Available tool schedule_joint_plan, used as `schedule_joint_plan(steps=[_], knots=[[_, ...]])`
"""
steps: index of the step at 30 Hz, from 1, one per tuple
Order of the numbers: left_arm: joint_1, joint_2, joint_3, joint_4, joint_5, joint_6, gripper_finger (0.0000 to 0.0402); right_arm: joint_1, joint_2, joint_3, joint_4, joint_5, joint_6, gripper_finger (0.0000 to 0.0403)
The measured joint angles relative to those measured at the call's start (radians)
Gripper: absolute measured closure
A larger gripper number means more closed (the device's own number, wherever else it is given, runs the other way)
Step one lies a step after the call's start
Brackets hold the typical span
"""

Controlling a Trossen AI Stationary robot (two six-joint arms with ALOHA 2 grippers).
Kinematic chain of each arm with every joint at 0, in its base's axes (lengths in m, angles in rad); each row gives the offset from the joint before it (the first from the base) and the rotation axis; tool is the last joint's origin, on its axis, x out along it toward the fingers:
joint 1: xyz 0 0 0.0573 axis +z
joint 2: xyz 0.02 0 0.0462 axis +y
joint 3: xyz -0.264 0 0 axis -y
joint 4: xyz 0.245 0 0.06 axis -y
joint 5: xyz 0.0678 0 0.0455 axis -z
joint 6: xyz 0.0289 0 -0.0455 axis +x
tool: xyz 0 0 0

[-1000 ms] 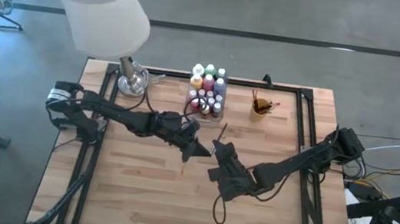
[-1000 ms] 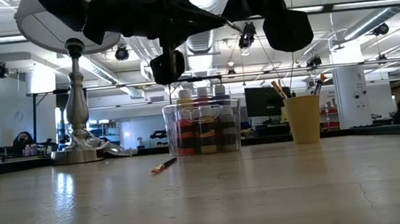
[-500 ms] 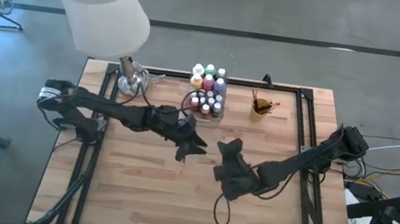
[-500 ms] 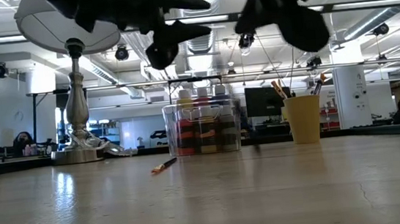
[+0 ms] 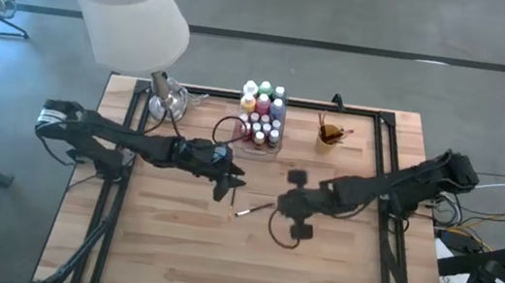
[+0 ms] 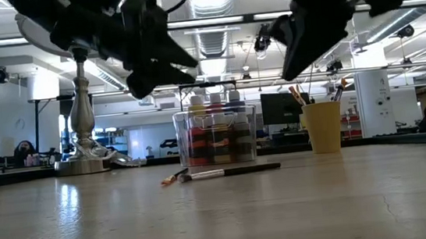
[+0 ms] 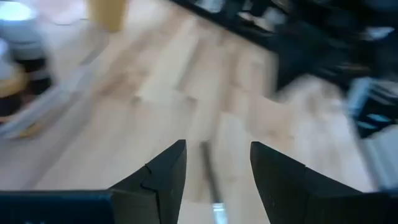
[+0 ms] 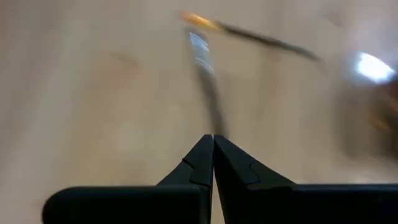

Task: Pick & Place Paint Supplies
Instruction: Put the silver paint brush into the cup

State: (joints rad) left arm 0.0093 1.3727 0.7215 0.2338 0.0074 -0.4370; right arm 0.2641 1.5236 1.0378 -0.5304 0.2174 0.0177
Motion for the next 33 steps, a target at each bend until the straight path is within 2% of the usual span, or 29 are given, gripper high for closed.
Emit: schedule_joint_plan(steps=[2,4,10,13,18,22,26,33], knots=[[-0.005,-0.003,-0.029,0.001,-0.059,0.015,0.0219,-0.023,0.02,-0.013,0.106,-0.134,-0.024,0.0394],[-0.013,-0.004,-0.053,0.006,-0.121,0.028,0.0219,-0.036,0.046,-0.014,0.164,-0.174,-0.037,0.0394],[-0.04,-0.017,-0.119,0.017,-0.213,0.043,0.0219,-0.04,0.111,-0.011,0.254,-0.167,-0.066,0.0368],[-0.048,-0.029,-0.137,0.04,-0.23,0.061,0.0219,-0.04,0.148,0.006,0.264,-0.17,-0.065,0.034],[-0.073,-0.07,-0.181,0.081,-0.344,0.103,0.0219,-0.041,0.216,0.052,0.28,-0.167,-0.075,0.0285],[-0.09,-0.119,-0.211,0.099,-0.378,0.127,0.0219,-0.04,0.266,0.081,0.28,-0.169,-0.104,0.0251],[-0.098,-0.18,-0.24,0.105,-0.382,0.131,0.0219,-0.044,0.318,0.13,0.292,-0.17,-0.105,0.023],[-0.117,-0.277,-0.287,0.101,-0.459,0.178,0.0219,-0.047,0.439,0.228,0.283,-0.173,-0.114,0.0206]])
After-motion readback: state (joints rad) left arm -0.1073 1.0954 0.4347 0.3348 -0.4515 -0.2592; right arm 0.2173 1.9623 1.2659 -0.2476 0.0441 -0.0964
